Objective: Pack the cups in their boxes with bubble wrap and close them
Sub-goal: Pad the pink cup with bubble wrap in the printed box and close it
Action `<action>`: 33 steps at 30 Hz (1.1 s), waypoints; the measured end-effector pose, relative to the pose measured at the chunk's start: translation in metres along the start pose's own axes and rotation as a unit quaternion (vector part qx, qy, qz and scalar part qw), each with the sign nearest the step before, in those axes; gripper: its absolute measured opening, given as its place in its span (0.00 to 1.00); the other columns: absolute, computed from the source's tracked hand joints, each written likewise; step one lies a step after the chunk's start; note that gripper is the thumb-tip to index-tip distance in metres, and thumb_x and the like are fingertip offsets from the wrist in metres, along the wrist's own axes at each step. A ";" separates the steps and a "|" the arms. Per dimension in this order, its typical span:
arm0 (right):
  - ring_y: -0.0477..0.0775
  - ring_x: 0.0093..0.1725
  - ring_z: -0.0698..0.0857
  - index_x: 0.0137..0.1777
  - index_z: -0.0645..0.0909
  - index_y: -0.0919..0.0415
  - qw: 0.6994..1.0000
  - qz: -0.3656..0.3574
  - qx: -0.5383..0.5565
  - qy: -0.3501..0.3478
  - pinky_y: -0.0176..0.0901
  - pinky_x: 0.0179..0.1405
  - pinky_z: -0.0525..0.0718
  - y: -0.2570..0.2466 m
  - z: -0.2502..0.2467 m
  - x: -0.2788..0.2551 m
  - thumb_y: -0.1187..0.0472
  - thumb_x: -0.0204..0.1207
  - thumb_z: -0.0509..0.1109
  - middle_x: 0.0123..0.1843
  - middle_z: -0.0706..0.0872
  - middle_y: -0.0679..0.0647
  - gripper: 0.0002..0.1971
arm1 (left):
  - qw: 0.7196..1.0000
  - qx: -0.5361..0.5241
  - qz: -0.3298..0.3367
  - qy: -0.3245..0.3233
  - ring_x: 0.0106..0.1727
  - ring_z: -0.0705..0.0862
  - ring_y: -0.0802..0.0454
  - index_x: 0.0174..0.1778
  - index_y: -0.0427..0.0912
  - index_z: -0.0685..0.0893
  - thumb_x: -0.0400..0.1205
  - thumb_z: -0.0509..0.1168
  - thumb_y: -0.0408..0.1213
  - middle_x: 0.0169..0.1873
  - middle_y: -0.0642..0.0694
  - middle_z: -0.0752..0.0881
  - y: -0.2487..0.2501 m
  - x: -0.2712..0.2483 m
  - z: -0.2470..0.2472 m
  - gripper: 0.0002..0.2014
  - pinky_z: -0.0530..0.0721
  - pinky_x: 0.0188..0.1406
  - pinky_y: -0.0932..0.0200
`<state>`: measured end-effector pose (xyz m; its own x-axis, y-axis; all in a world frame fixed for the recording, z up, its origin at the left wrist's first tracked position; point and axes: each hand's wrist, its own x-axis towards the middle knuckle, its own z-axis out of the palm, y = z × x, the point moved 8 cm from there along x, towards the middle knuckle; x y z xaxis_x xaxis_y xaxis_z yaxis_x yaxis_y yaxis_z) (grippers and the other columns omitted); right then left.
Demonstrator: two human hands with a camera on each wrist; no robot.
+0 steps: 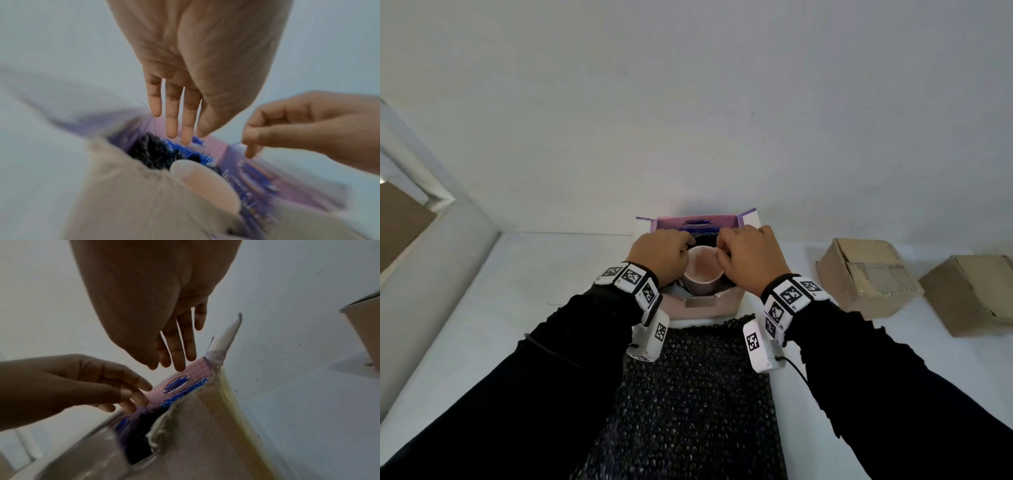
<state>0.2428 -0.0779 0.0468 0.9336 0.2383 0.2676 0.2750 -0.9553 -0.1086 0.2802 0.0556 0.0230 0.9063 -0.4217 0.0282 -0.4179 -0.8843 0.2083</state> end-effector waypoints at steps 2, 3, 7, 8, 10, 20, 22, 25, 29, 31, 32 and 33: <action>0.56 0.44 0.82 0.48 0.78 0.53 0.998 -0.002 0.053 0.014 0.50 0.47 0.72 -0.005 -0.011 -0.019 0.53 0.79 0.63 0.42 0.86 0.48 0.05 | 0.999 -0.017 0.007 0.026 0.56 0.84 0.48 0.61 0.54 0.83 0.79 0.59 0.41 0.57 0.53 0.87 0.004 -0.020 -0.010 0.15 0.82 0.50 0.52; 0.55 0.43 0.82 0.48 0.78 0.53 0.997 -0.003 0.075 0.023 0.50 0.44 0.74 -0.008 -0.016 -0.030 0.54 0.78 0.64 0.41 0.85 0.48 0.04 | 0.999 -0.031 0.008 0.040 0.53 0.85 0.49 0.58 0.55 0.84 0.79 0.59 0.41 0.54 0.54 0.88 0.007 -0.031 -0.013 0.15 0.83 0.47 0.53; 0.54 0.38 0.81 0.48 0.78 0.53 0.990 0.002 0.135 0.049 0.48 0.36 0.78 -0.021 -0.015 -0.076 0.56 0.76 0.66 0.39 0.84 0.48 0.03 | 0.992 -0.067 0.039 0.100 0.43 0.84 0.50 0.49 0.52 0.87 0.78 0.62 0.40 0.43 0.53 0.87 0.025 -0.080 -0.017 0.09 0.82 0.37 0.53; 0.53 0.38 0.80 0.48 0.78 0.53 0.987 0.005 0.153 0.051 0.48 0.36 0.78 -0.023 -0.012 -0.089 0.56 0.76 0.66 0.39 0.84 0.47 0.03 | 0.990 -0.074 0.050 0.110 0.41 0.84 0.50 0.47 0.52 0.87 0.79 0.63 0.40 0.41 0.53 0.87 0.031 -0.093 -0.015 0.08 0.81 0.35 0.54; 0.53 0.38 0.81 0.48 0.78 0.53 0.984 0.023 0.173 0.028 0.47 0.36 0.78 -0.029 0.003 -0.115 0.56 0.76 0.67 0.39 0.84 0.48 0.04 | 0.986 -0.095 0.061 0.120 0.38 0.83 0.51 0.46 0.50 0.86 0.79 0.64 0.40 0.40 0.53 0.86 0.037 -0.116 -0.006 0.06 0.80 0.34 0.56; 0.57 0.64 0.72 0.55 0.79 0.47 0.970 0.047 0.038 -0.236 0.51 0.59 0.76 -0.050 0.103 -0.210 0.41 0.71 0.71 0.67 0.74 0.48 0.16 | 0.979 -0.057 -0.017 -0.193 0.63 0.79 0.48 0.67 0.53 0.76 0.78 0.66 0.53 0.62 0.49 0.77 0.019 -0.207 0.124 0.22 0.80 0.61 0.50; 0.56 0.63 0.74 0.50 0.81 0.48 0.976 0.054 0.042 -0.206 0.50 0.58 0.75 -0.050 0.101 -0.210 0.46 0.75 0.70 0.65 0.77 0.48 0.09 | 0.978 -0.060 -0.022 -0.197 0.68 0.74 0.47 0.70 0.53 0.73 0.78 0.67 0.54 0.65 0.48 0.74 0.017 -0.214 0.132 0.25 0.78 0.66 0.48; 0.56 0.64 0.74 0.55 0.79 0.48 0.977 0.101 0.062 -0.177 0.50 0.58 0.74 -0.045 0.097 -0.208 0.45 0.76 0.68 0.63 0.77 0.48 0.12 | 0.980 -0.062 -0.027 -0.187 0.69 0.72 0.46 0.73 0.53 0.70 0.77 0.69 0.53 0.67 0.48 0.72 0.015 -0.217 0.132 0.28 0.77 0.67 0.46; 0.58 0.67 0.73 0.67 0.73 0.49 0.956 0.190 0.011 -0.222 0.55 0.62 0.74 -0.028 0.101 -0.215 0.34 0.69 0.70 0.66 0.75 0.52 0.30 | 0.979 -0.059 -0.044 -0.192 0.70 0.72 0.45 0.74 0.53 0.69 0.76 0.70 0.52 0.68 0.48 0.72 0.013 -0.216 0.133 0.30 0.77 0.67 0.46; 0.56 0.67 0.73 0.62 0.78 0.47 0.960 0.178 0.021 -0.216 0.54 0.63 0.71 -0.029 0.102 -0.214 0.40 0.74 0.70 0.64 0.78 0.50 0.20 | 0.977 -0.061 -0.044 -0.199 0.70 0.72 0.45 0.74 0.53 0.69 0.76 0.70 0.53 0.68 0.48 0.72 0.015 -0.217 0.136 0.31 0.77 0.68 0.46; 0.56 0.66 0.73 0.59 0.79 0.47 0.964 0.162 0.030 -0.207 0.53 0.62 0.70 -0.032 0.101 -0.213 0.44 0.76 0.69 0.62 0.80 0.49 0.15 | 0.977 -0.060 -0.043 -0.202 0.70 0.72 0.45 0.73 0.54 0.69 0.76 0.70 0.53 0.67 0.48 0.72 0.016 -0.216 0.137 0.31 0.77 0.67 0.46; 0.55 0.64 0.74 0.57 0.80 0.46 0.968 0.150 0.038 -0.197 0.53 0.61 0.70 -0.035 0.100 -0.213 0.47 0.77 0.69 0.60 0.81 0.48 0.11 | 0.976 -0.058 -0.044 -0.203 0.70 0.72 0.45 0.73 0.54 0.69 0.76 0.70 0.54 0.67 0.48 0.72 0.017 -0.216 0.137 0.31 0.78 0.67 0.46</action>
<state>0.0577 -0.0778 -0.1020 0.9853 0.0147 -0.1704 -0.0199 -0.9796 -0.1999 0.0686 0.1044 -0.1133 0.8289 -0.4097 -0.3809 -0.3076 -0.9025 0.3015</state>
